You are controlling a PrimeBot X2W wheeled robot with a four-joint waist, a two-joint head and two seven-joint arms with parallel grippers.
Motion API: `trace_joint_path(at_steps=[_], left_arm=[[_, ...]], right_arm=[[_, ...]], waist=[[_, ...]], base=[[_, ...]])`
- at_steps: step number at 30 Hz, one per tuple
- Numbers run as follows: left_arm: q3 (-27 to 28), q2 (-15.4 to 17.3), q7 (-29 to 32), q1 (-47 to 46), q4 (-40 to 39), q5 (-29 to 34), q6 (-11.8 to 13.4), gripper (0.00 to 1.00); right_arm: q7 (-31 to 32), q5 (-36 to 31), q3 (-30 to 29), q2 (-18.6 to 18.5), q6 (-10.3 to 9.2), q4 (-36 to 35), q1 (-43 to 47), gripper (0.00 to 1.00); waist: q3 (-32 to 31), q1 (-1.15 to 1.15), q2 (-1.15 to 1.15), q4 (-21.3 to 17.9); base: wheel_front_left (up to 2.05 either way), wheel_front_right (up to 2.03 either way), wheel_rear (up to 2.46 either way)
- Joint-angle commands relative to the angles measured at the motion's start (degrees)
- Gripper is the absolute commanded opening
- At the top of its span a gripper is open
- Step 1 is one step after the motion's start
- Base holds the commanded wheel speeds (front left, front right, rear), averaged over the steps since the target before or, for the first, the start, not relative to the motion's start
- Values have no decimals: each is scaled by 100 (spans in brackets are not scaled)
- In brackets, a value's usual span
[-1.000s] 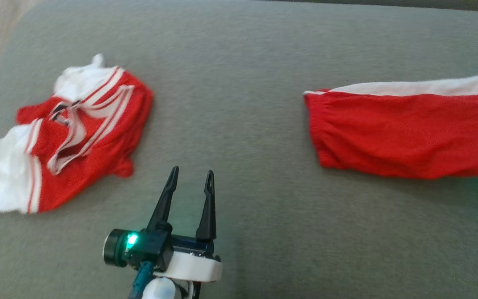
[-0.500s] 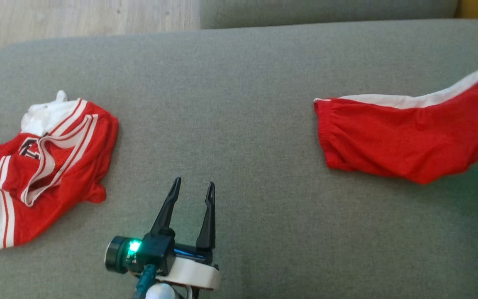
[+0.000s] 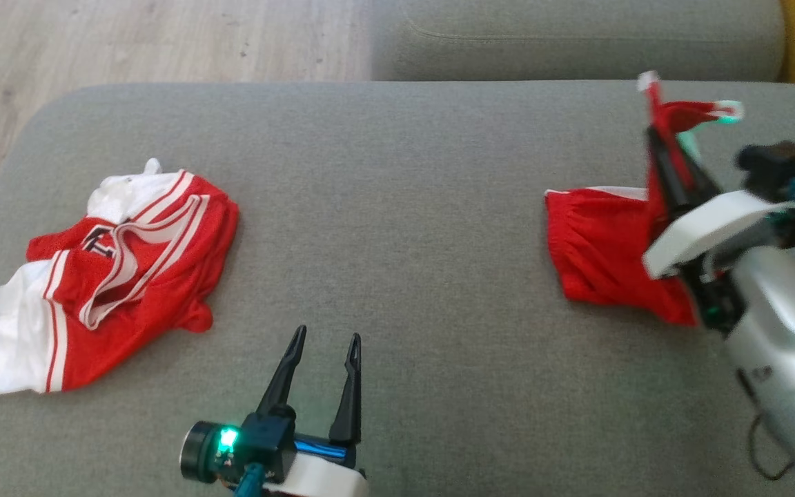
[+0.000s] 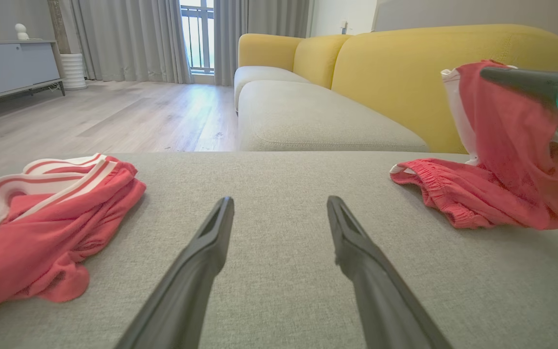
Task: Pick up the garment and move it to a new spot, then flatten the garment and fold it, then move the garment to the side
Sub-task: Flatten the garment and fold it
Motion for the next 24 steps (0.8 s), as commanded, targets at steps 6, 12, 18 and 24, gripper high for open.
trace_joint_path(at_steps=[6,12,18,24], left_arm=[[60,-12,-46,-127,-45,-37,-19,100],[106,-12,-46,-94,-43,-72,42,100],[279,-12,-46,-3,-107,-112,174,100],[619,9,-46,287,-388,-66,396,100]], right_arm=[[139,-74,124,323,39,-283,191,100],[3,-197,-196,13,39,-638,309,100],[-108,-480,-742,-342,39,-982,747,100],[-145,-1158,-1826,-244,39,-1795,1717,100]], waist=[[-68,0,0,122],[-141,0,0,10],[-305,0,0,-160],[-543,0,0,-380]], base=[[0,0,0],[0,0,0],[0,0,0],[0,0,0]])
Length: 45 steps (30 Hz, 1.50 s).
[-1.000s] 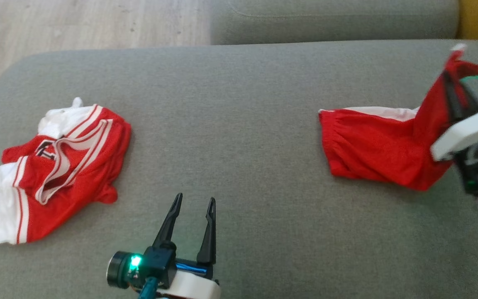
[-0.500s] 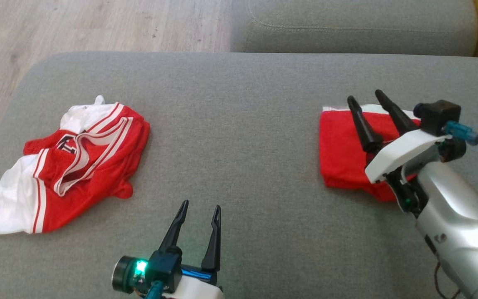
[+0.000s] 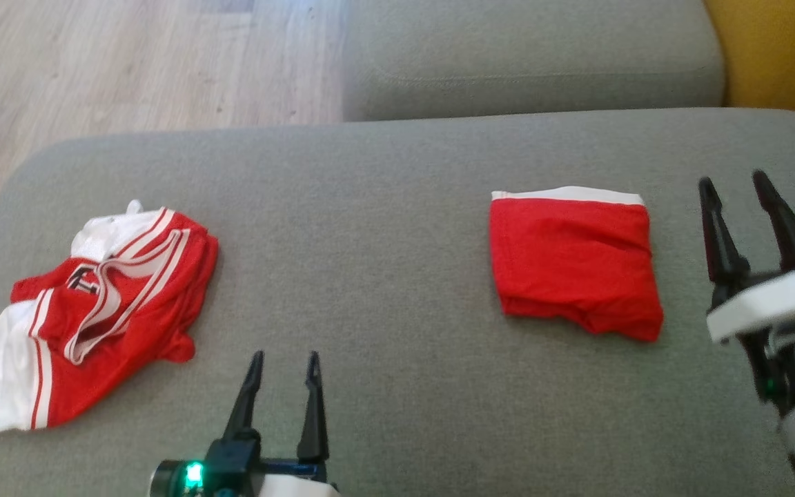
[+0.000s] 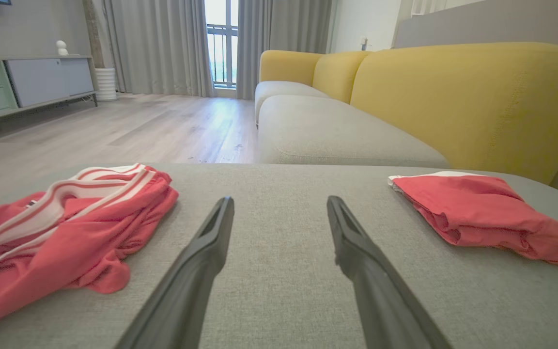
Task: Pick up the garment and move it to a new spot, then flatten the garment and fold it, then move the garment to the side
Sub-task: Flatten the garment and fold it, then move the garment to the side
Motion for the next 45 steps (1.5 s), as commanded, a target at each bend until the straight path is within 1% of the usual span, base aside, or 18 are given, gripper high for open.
trace_joint_path(at_steps=[1,5,9,13,17,23,30,45], left_arm=[[270,7,-46,-110,-288,17,62,100],[470,10,-46,102,-504,106,180,100],[603,2,-46,369,-725,155,268,100],[672,-4,-46,691,-888,233,248,100],[755,-6,-46,975,-968,379,182,100],[820,-12,-46,1197,-1039,518,138,100],[863,-16,-46,1140,-1020,605,34,100],[1009,-19,-46,1121,-969,725,-5,100]], right_arm=[[-76,-226,-150,53,39,-429,170,100],[-77,-633,-619,426,39,-1190,1162,100],[-78,-922,-847,698,39,-1734,1989,100],[-78,-1025,-907,915,39,-2118,2557,100],[-78,-1185,-937,1011,39,-2345,2937,100],[-78,-1265,-953,1110,39,-2431,3212,100],[-78,-1288,-960,1163,39,-2408,3241,100],[-79,-1282,-918,1184,39,-2309,3281,100]], waist=[[-92,1,0,-90],[-228,1,0,-160],[-360,1,0,-210],[-465,1,0,-249],[-551,1,0,-273],[-608,1,0,-244],[-609,1,0,-175],[-615,1,0,-158]], base=[[0,0,0],[0,0,0],[0,0,0],[0,0,0],[0,0,0],[0,0,0],[0,0,0],[0,0,0]])
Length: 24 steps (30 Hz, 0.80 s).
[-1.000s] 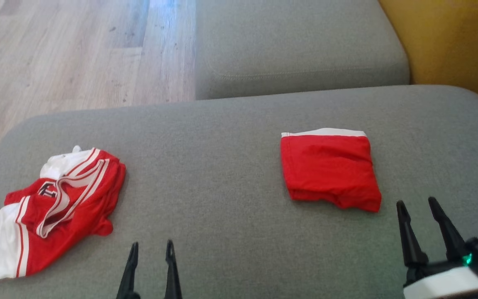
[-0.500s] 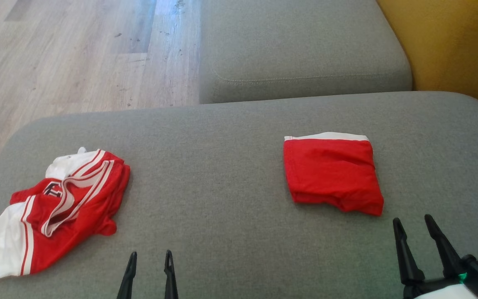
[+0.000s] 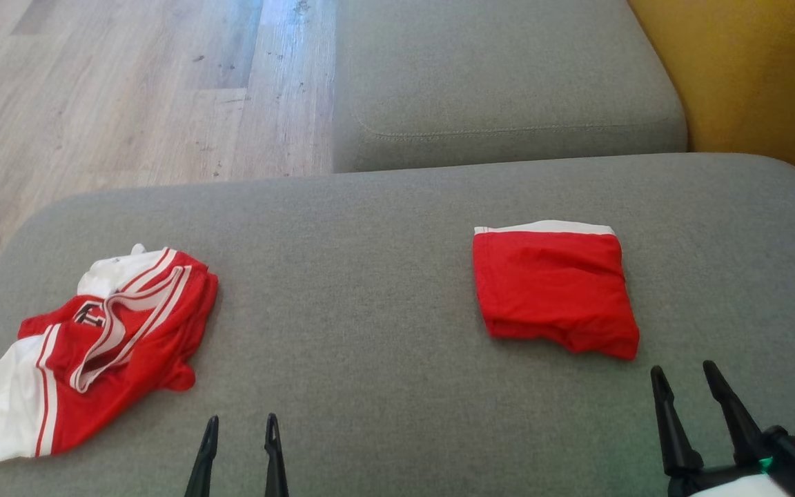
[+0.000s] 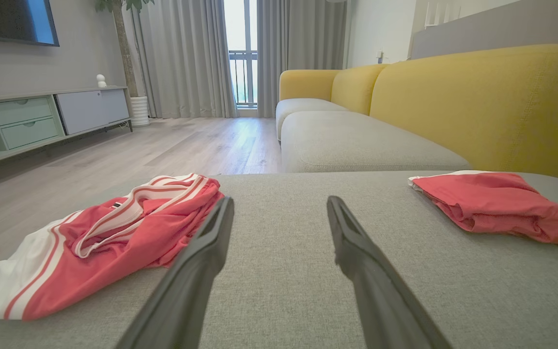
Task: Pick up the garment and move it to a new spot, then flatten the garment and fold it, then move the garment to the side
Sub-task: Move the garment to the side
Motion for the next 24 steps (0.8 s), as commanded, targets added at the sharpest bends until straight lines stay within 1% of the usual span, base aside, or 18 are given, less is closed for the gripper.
trace_joint_path(at_steps=[1,14,21,24], left_arm=[[213,-34,-46,-231,-155,59,7,100],[103,-35,-46,-294,-134,37,5,100],[-53,-35,-46,-498,-187,30,-6,100],[-136,-35,-46,-623,-194,33,-6,100]], right_arm=[[-63,-28,109,-75,39,-157,-115,100],[-63,-52,87,-103,39,-136,-102,100],[-63,233,-7,-170,39,133,-315,100],[-63,311,-102,-304,39,355,-607,100]], waist=[[2,0,0,-1],[158,0,0,85],[617,0,0,235],[896,0,0,270]], base=[[0,0,0],[0,0,0],[0,0,0],[0,0,0]])
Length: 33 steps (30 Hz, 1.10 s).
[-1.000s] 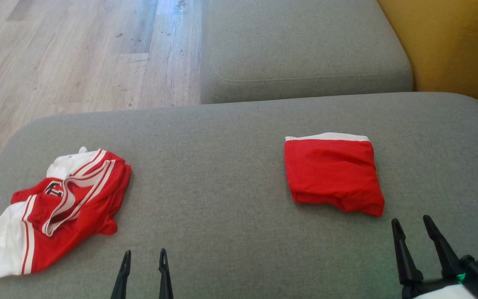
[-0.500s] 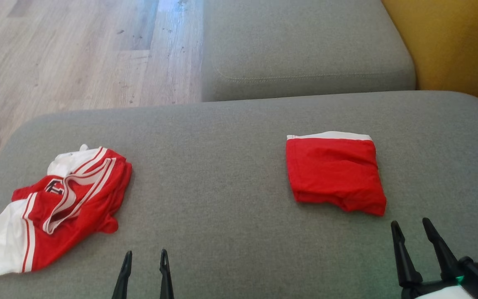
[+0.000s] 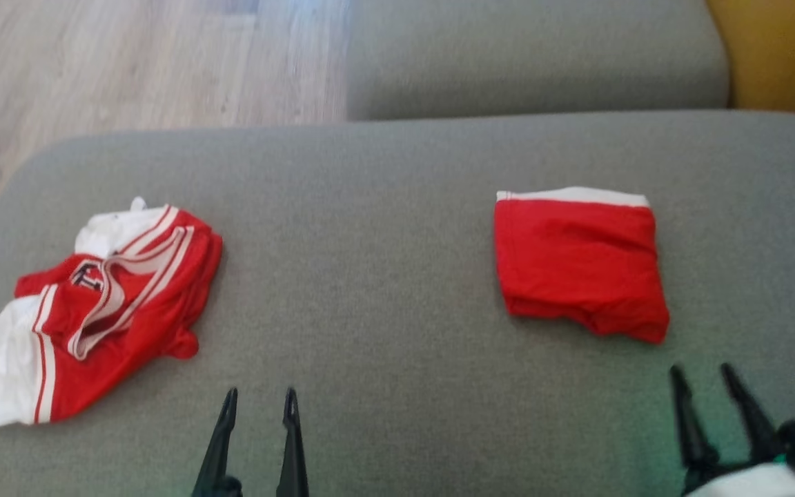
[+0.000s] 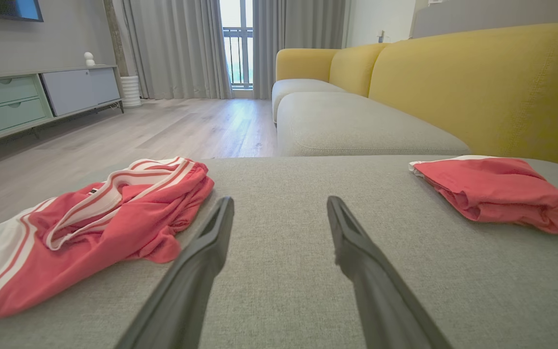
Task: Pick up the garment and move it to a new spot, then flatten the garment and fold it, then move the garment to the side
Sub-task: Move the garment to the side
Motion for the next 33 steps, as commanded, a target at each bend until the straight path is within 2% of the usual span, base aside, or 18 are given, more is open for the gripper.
trace_joint_path(at_steps=[1,10,11,12,18,24,28,29,30,32,33], left_arm=[[87,-33,-46,-351,-200,40,-6,100],[-10,-33,-46,-820,-201,43,46,100],[-43,-33,-46,-910,-180,42,33,100],[-43,-33,-46,-910,-180,42,33,100],[-173,-33,-46,-1119,-155,24,3,100],[-296,-33,-46,-1245,-149,-7,-2,100],[-372,-33,-46,-1302,-151,-24,-3,100],[-383,-33,-46,-1312,-150,-24,0,100],[-391,-33,-46,-1322,-151,-25,7,100],[-406,-33,-46,-1349,-150,-29,18,100],[-414,-33,-46,-1363,-147,-31,21,100]], right_arm=[[-63,44,-8,-257,39,-37,-581,100],[546,805,51,-721,39,796,-1790,100],[802,1174,153,-874,39,957,-2065,100],[802,1174,153,-874,39,957,-2065,100],[1523,2235,530,-1366,39,1332,-2626,100],[1833,3034,848,-1641,39,1558,-2959,100],[1932,3336,1047,-1748,39,1741,-3093,100],[1935,3402,1084,-1762,39,1792,-3122,98],[1939,3466,1117,-1771,39,1848,-3154,89],[1926,3549,1200,-1795,39,1957,-3218,80],[1927,3577,1260,-1806,39,2006,-3245,60]], waist=[[321,0,0,57],[893,0,0,49],[978,0,0,50],[978,0,0,50],[1147,0,0,121],[1279,0,0,230],[1343,0,0,304],[1360,0,0,319],[1379,0,0,330],[1415,0,0,349],[1429,0,0,358]], base=[[0,0,0],[0,0,0],[0,0,0],[0,0,0],[0,0,0],[0,0,0],[0,0,0],[0,0,0],[0,0,0],[0,0,0],[0,0,0]])
